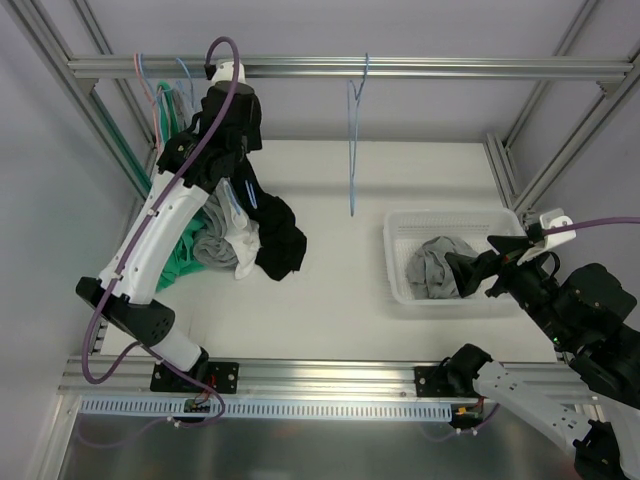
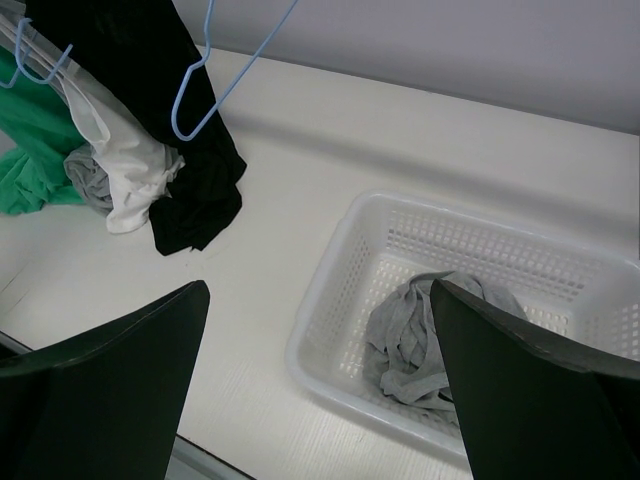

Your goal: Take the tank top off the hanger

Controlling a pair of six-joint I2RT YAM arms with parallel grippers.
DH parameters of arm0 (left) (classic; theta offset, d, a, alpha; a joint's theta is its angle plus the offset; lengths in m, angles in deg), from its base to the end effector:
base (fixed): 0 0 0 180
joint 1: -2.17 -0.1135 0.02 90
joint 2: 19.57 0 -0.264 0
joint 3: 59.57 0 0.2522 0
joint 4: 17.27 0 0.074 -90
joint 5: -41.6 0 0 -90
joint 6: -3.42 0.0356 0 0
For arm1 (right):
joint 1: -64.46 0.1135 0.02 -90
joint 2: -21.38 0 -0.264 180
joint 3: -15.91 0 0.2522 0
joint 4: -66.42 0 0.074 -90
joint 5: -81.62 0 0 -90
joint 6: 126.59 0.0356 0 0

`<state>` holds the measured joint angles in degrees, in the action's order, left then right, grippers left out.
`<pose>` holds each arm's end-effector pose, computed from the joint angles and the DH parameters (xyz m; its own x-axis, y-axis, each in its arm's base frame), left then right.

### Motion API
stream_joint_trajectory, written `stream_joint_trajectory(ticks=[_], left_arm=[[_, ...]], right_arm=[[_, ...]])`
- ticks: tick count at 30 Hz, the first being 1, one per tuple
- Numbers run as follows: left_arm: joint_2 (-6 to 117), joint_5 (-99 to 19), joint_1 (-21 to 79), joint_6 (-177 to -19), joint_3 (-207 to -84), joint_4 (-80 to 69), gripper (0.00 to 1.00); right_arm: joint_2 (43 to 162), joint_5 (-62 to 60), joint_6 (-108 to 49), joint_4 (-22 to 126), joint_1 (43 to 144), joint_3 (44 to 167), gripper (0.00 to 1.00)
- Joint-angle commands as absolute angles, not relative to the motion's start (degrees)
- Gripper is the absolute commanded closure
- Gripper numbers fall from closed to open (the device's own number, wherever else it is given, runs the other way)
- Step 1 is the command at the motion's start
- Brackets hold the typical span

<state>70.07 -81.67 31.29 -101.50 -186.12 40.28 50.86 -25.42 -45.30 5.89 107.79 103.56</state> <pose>0.2865 -0.1373 0.4924 -0.2868 -0.0866 -0.9541 -0.1195 0.9914 -0.0541 0.0298 0.0138 0.4532 0.0375 -0.1637 -0.9858 -0.4425 0.8818 -0.1632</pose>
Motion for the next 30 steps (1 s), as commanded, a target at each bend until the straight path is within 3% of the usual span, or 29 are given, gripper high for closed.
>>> stream_joint_trajectory(ticks=[1,7,20,30], left_arm=[[71.04,-79.95,30.12,-99.15,-186.35,36.31,0.55],[71.13,-77.76,29.33,-99.68,-186.09,35.6,1.0],[62.53,-70.38,29.33,-99.15,-186.36,34.73,1.0],[56.11,-59.84,29.41,-105.38,-178.81,33.58,1.0]], right_arm=[[50.83,-25.17,-46.44,8.45,107.97,103.33,0.01],[50.21,-26.13,-47.31,8.45,107.97,103.15,0.01],[50.21,-26.4,-48.11,11.43,107.97,100.69,0.0],[51.53,-23.16,-48.02,12.4,107.97,100.25,0.0]])
